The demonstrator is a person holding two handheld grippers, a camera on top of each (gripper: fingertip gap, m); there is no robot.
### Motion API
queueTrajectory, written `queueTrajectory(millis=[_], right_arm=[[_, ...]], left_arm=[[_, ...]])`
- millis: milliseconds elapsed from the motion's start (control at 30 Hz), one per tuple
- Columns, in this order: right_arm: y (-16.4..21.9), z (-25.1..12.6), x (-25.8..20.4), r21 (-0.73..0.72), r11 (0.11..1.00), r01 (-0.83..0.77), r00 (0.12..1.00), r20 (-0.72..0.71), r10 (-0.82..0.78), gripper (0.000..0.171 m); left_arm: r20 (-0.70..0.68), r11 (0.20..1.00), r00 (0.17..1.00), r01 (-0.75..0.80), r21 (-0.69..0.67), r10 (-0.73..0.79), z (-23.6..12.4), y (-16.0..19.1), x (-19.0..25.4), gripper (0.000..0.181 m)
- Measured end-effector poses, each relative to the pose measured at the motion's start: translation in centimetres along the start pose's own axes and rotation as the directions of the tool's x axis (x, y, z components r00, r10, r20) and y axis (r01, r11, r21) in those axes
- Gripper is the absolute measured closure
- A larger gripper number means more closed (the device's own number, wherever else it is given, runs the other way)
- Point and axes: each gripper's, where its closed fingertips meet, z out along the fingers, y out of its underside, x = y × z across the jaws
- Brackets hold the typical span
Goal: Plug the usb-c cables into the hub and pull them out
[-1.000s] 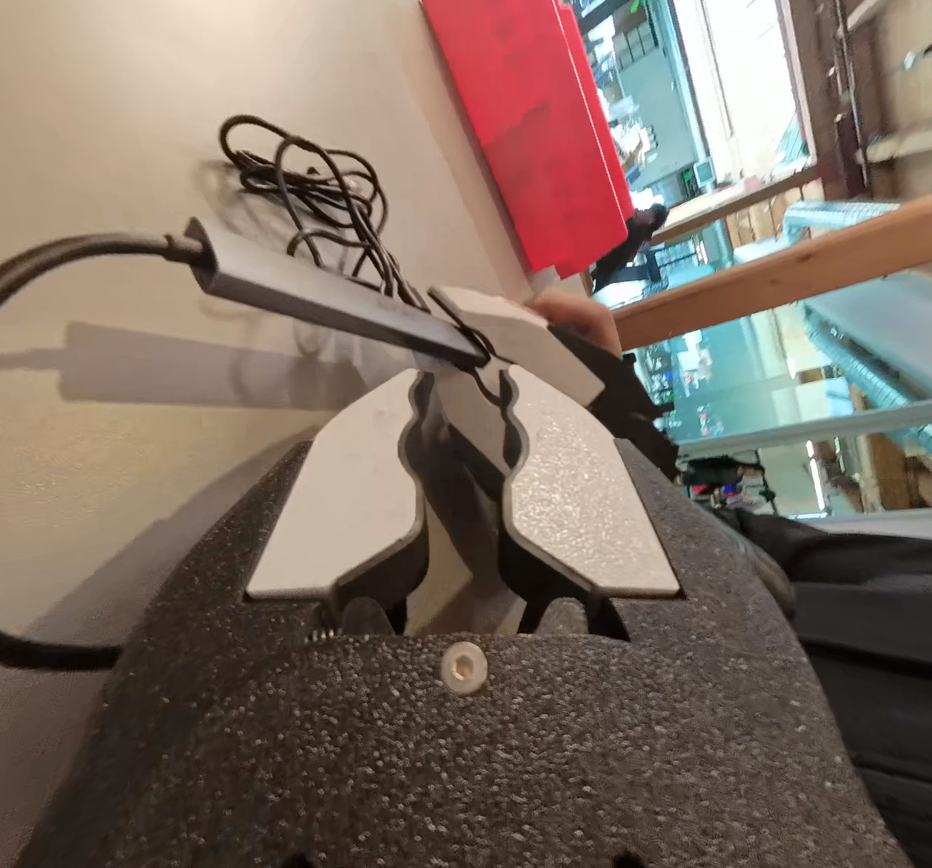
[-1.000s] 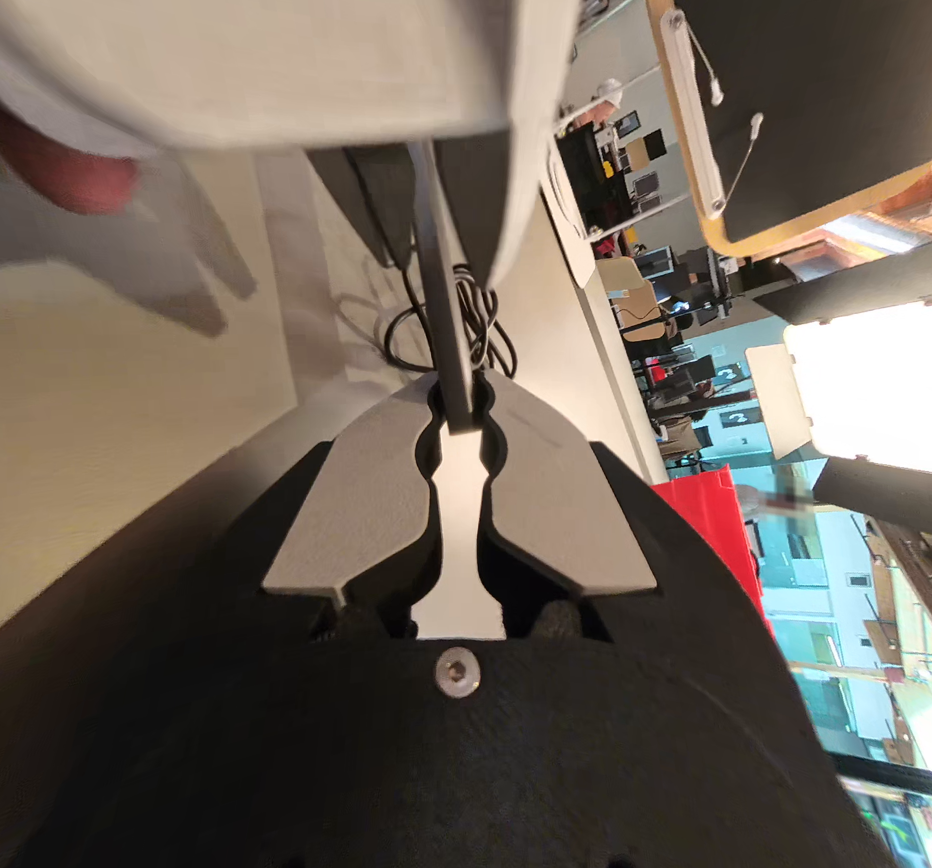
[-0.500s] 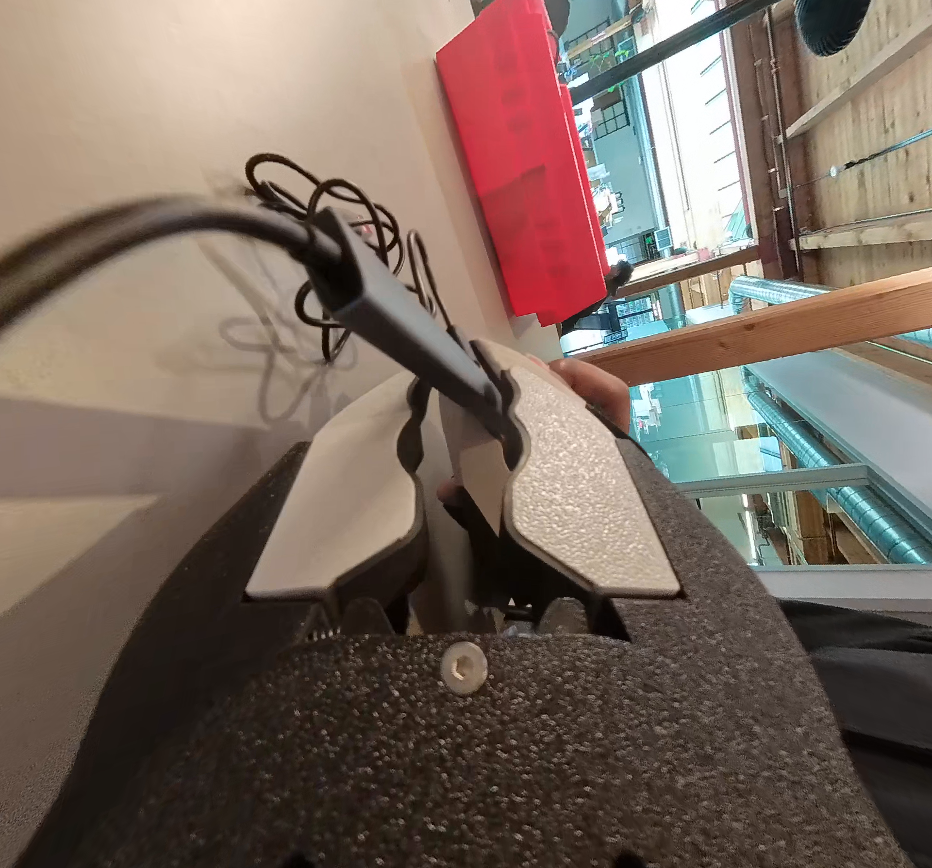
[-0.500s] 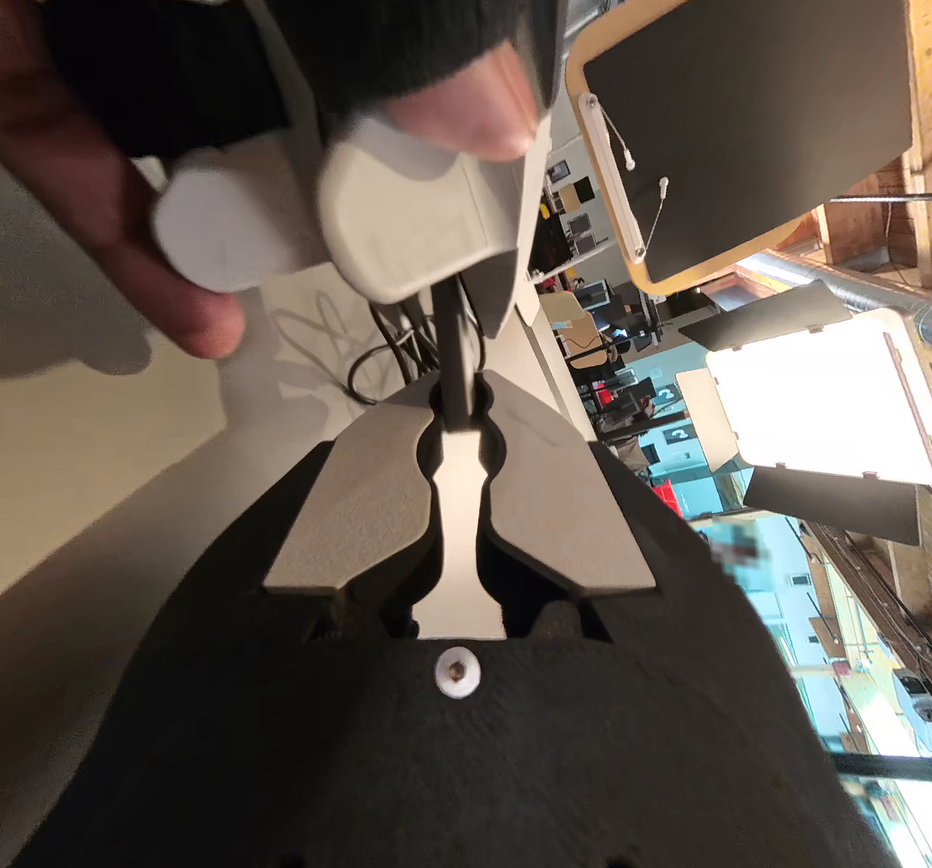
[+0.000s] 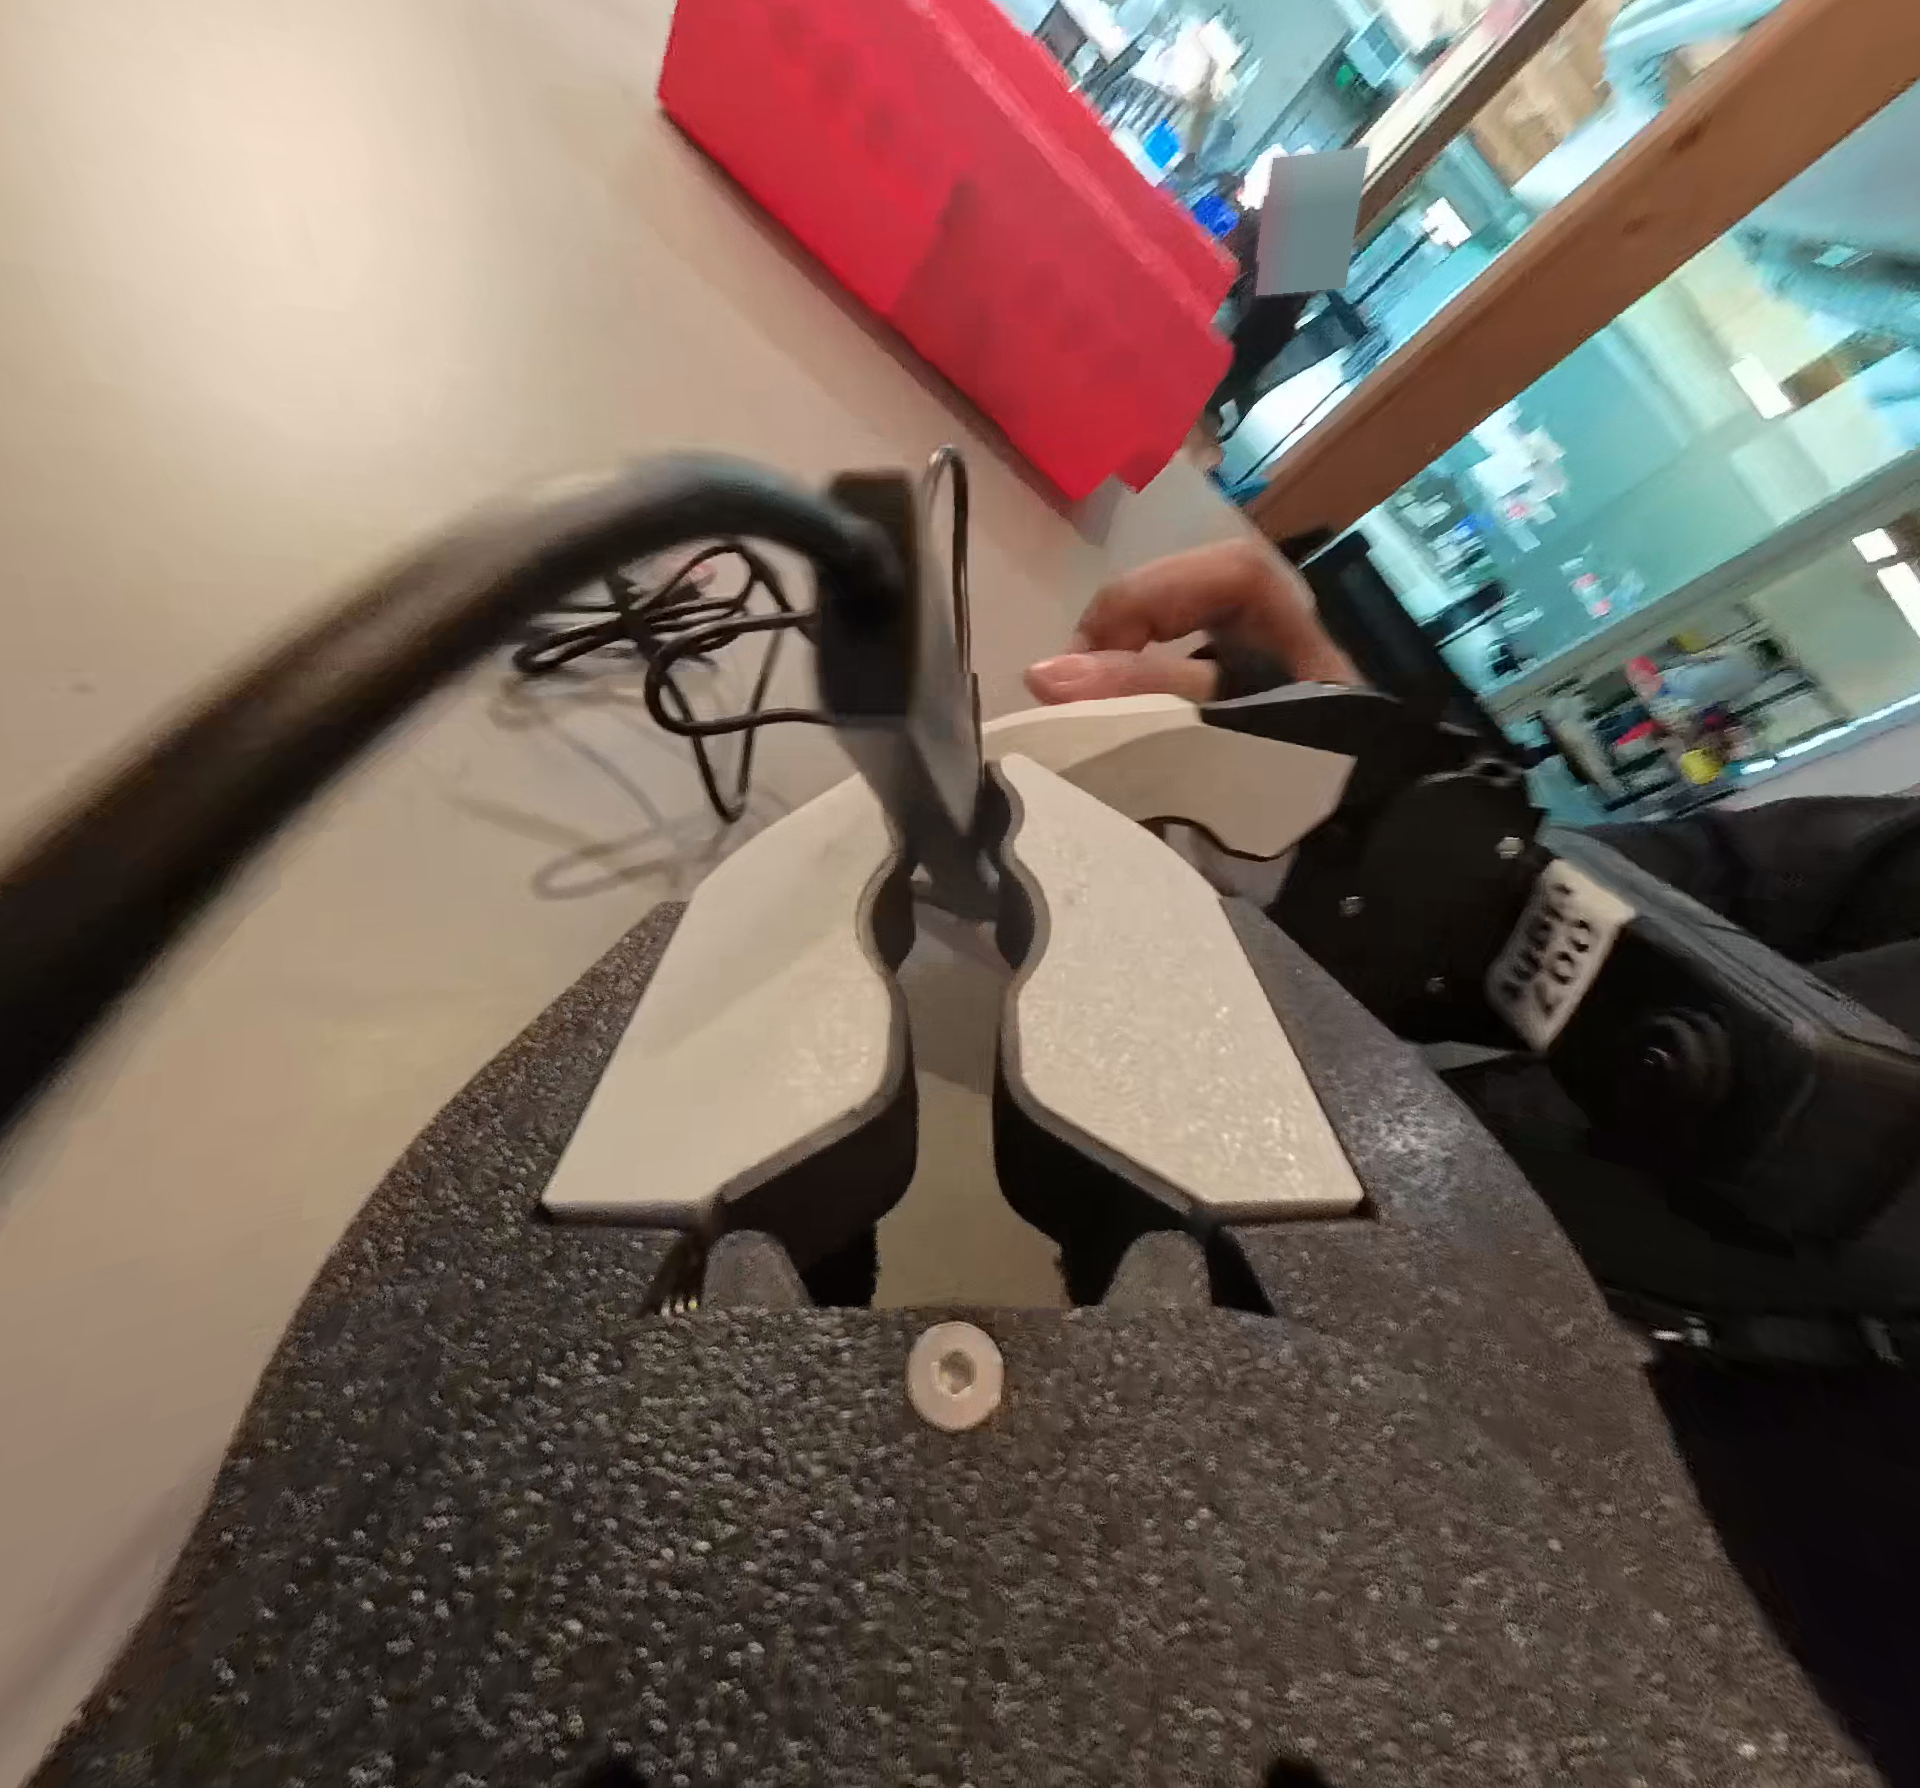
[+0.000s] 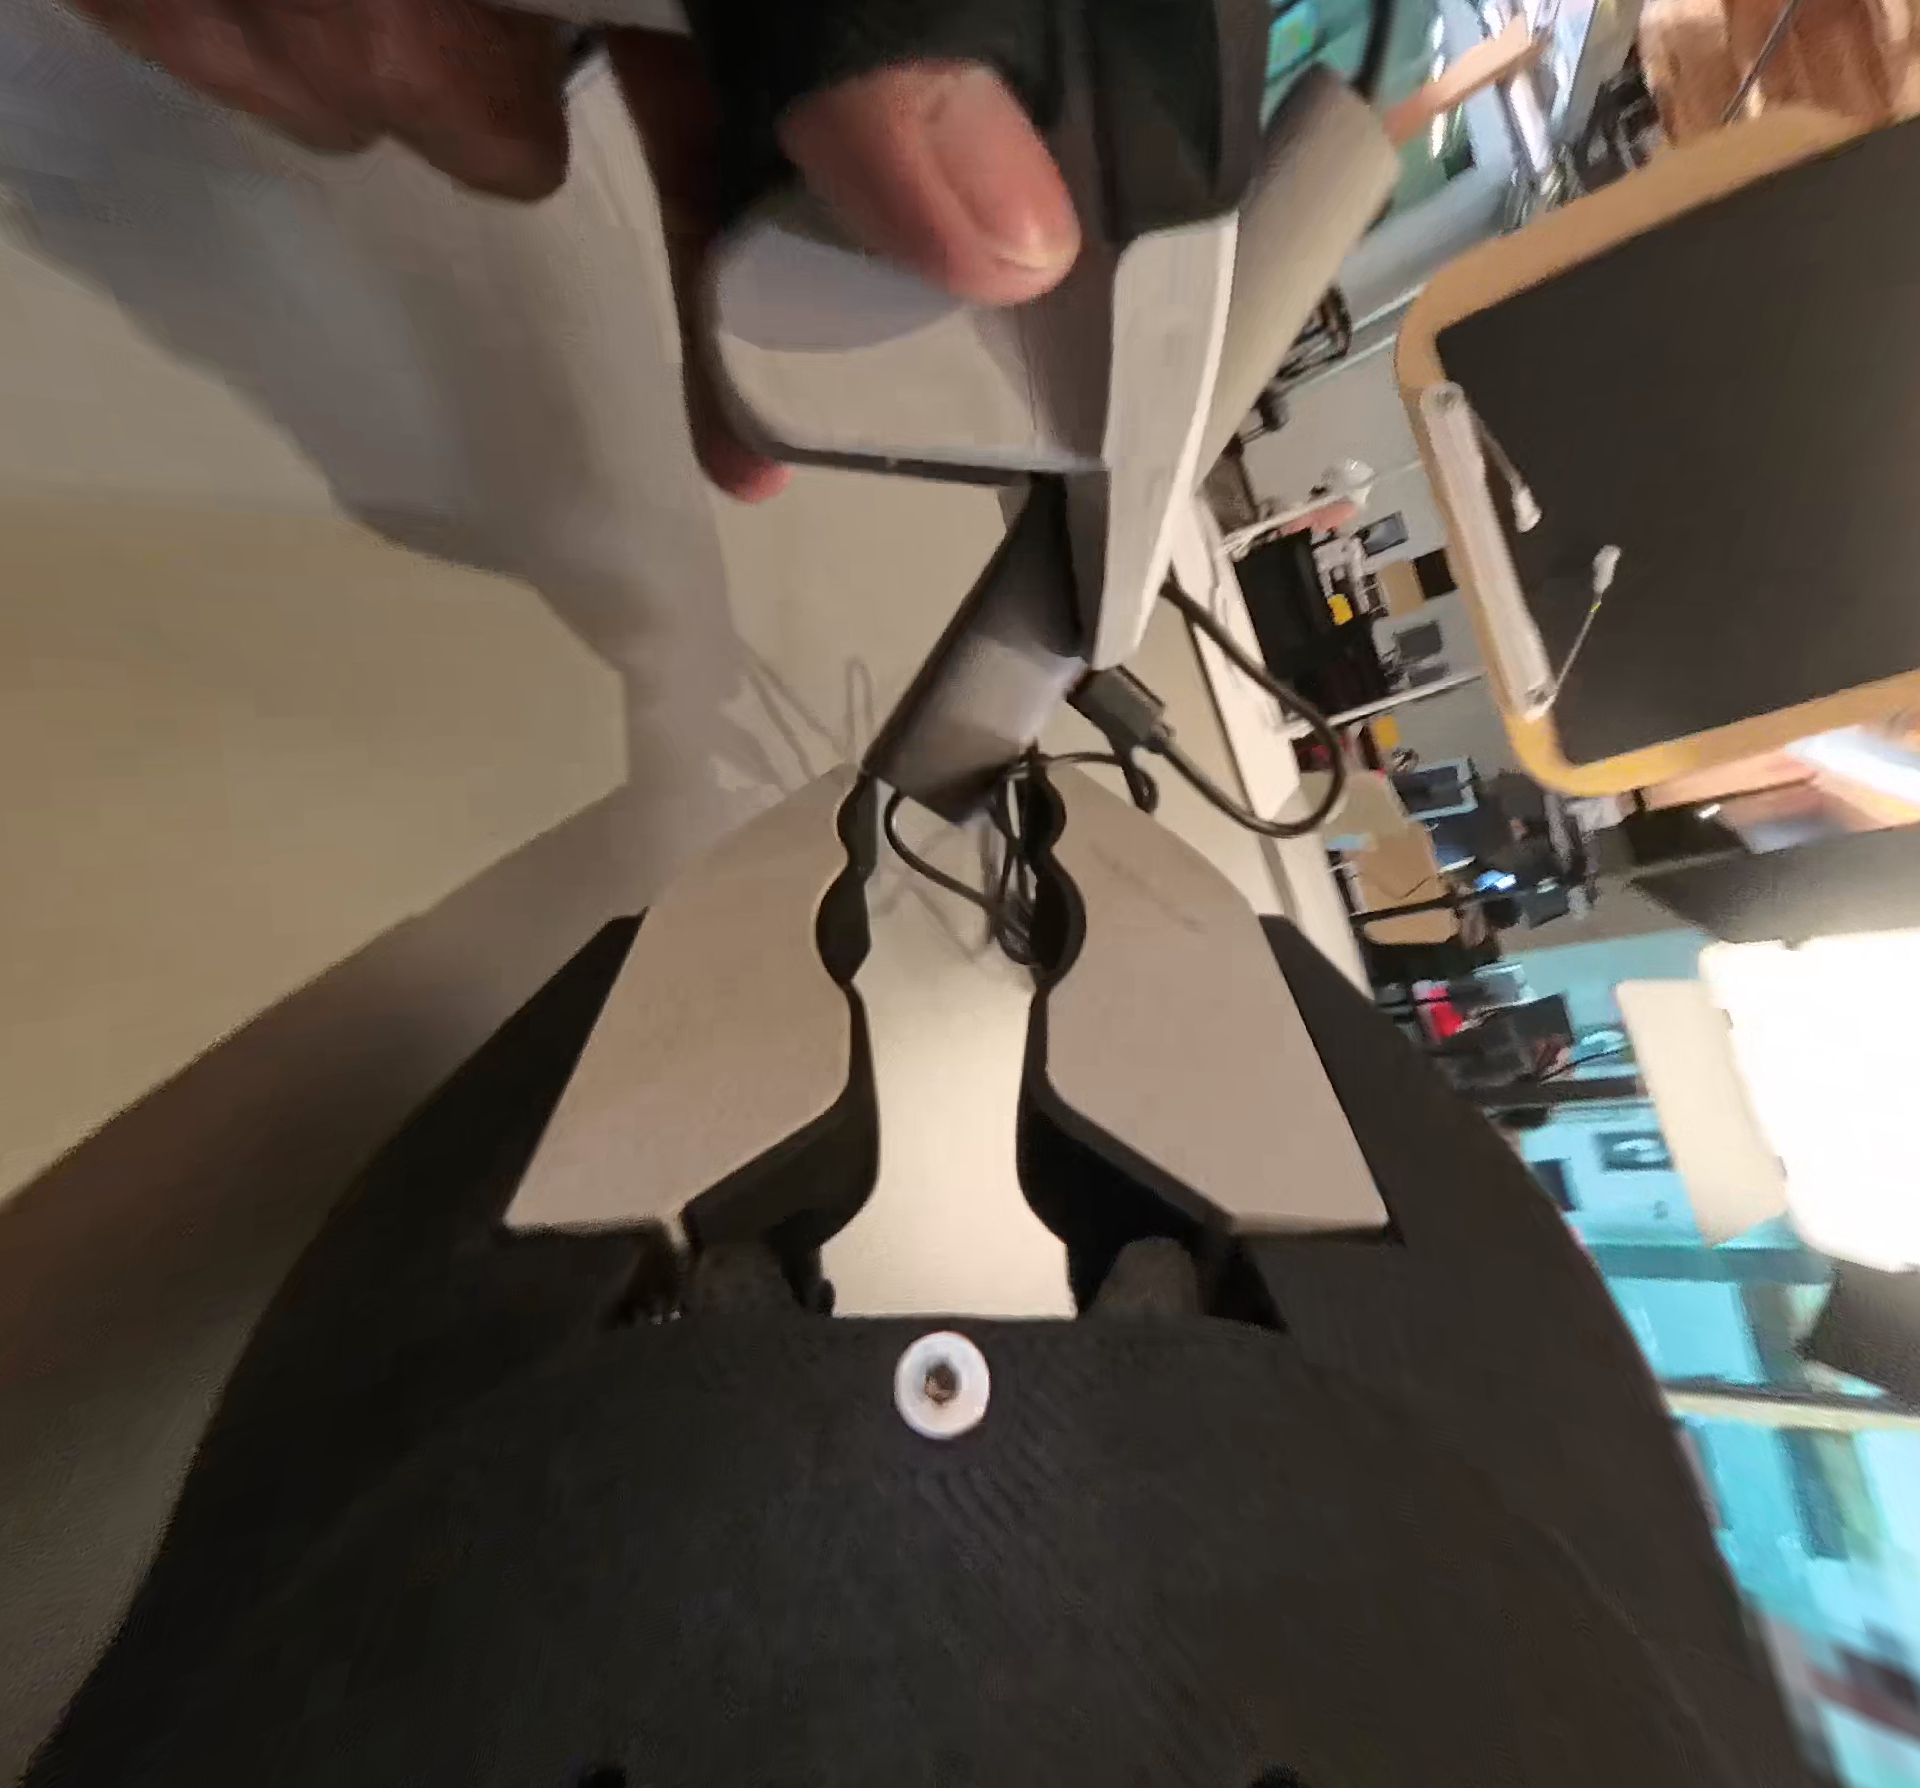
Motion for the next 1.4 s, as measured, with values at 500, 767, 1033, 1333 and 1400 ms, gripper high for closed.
queueTrajectory(millis=[500, 767, 1033, 1333, 1400], right_arm=[[-1.5, -0.1, -0.6, 0.135, 0.944, 0.302, 0.953, -0.009, -0.303, 0.141], [-0.9, 0.5, -3.0, 0.154, 0.927, 0.343, 0.927, 0.107, -0.36, 0.16], [4.4, -0.6, -0.8, 0.144, 0.92, 0.365, 0.879, 0.271, -0.392, 0.16], [3.8, -0.4, -1.4, 0.124, 0.98, 0.158, 0.909, 0.368, -0.193, 0.161], [2.8, 0.0, -2.2, 0.118, 0.986, 0.117, 0.909, 0.387, -0.154, 0.16]], left_arm=[[-0.069, 0.921, 0.997, -0.063, -0.384, 0.04, -1.1, 3.8, -0.5, 0.171], [-0.135, 0.879, 0.99, -0.101, -0.466, 0.043, -0.5, 5.5, 0.1, 0.171], [-0.041, 0.841, 0.992, -0.124, -0.527, 0.12, -4.0, 5.2, -3.0, 0.17], [-0.165, 0.904, 0.986, -0.06, -0.424, -0.012, -4.3, 4.1, -1.7, 0.17], [-0.179, 0.907, 0.983, -0.052, -0.418, -0.027, -3.2, 4.5, -1.3, 0.17]])
